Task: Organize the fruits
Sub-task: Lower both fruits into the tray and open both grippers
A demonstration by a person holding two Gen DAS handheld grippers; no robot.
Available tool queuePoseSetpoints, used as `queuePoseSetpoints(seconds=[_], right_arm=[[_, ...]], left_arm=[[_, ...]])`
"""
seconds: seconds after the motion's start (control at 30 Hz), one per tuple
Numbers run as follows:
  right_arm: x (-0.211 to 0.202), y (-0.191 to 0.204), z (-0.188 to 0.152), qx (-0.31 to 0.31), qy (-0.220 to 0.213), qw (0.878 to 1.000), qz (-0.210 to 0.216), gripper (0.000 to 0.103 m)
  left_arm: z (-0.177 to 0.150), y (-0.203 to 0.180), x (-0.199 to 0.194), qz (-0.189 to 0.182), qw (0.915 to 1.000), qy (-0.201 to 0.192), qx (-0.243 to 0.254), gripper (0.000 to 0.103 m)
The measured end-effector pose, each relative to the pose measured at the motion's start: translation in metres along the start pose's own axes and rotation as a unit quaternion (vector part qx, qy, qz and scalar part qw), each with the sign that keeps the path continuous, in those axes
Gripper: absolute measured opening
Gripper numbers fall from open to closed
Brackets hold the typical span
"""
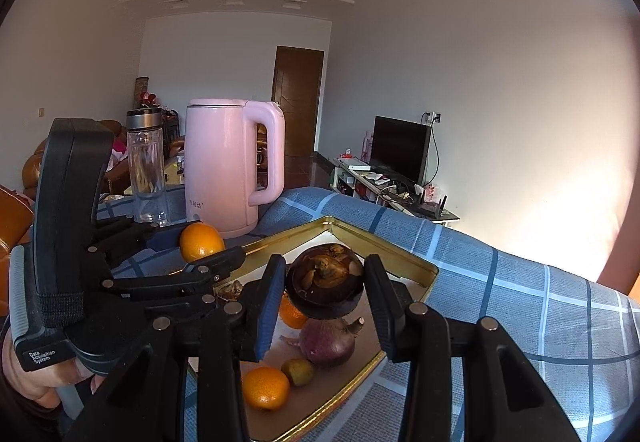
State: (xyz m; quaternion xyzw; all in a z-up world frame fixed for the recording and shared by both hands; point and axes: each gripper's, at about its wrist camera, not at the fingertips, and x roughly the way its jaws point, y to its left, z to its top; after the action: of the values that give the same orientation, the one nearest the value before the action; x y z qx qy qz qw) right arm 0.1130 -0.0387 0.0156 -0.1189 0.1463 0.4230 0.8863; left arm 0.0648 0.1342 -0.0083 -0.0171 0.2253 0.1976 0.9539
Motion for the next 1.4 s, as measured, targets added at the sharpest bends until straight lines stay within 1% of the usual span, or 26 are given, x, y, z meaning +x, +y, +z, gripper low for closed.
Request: queuePoseSetpoints(seconds=[0.37,0.8,1.07,1.23,1.4], right_arm=[[0.017,0.016,0.003,-0.004,0.007,1.000,0.015,0.043],[0.034,0.025,-0.003,0.005,0.031,0.999,0.022,0.043],[0.045,0.027,-0.009,0.007,0.056,0.998,0.031,0.043],[0.057,0.028,-0.016,0.004,0.093,0.995,0.041,0.043],[0.066,0.030,-0.026,0.003,0.121,0.991,0.049,0.043]], left_arm=[[-0.003,0.017,0.006,0.008,0.9998,0.015,-0.009,0.046],[-0.011,0.026,0.014,0.010,0.9993,0.035,-0.001,0.046],[-0.016,0.025,0.025,0.008,0.9983,0.057,0.005,0.046],[-0.022,0.021,0.033,0.001,0.9966,0.081,0.014,0.046],[-0.022,0.019,0.032,0.004,0.9965,0.081,0.020,0.046]])
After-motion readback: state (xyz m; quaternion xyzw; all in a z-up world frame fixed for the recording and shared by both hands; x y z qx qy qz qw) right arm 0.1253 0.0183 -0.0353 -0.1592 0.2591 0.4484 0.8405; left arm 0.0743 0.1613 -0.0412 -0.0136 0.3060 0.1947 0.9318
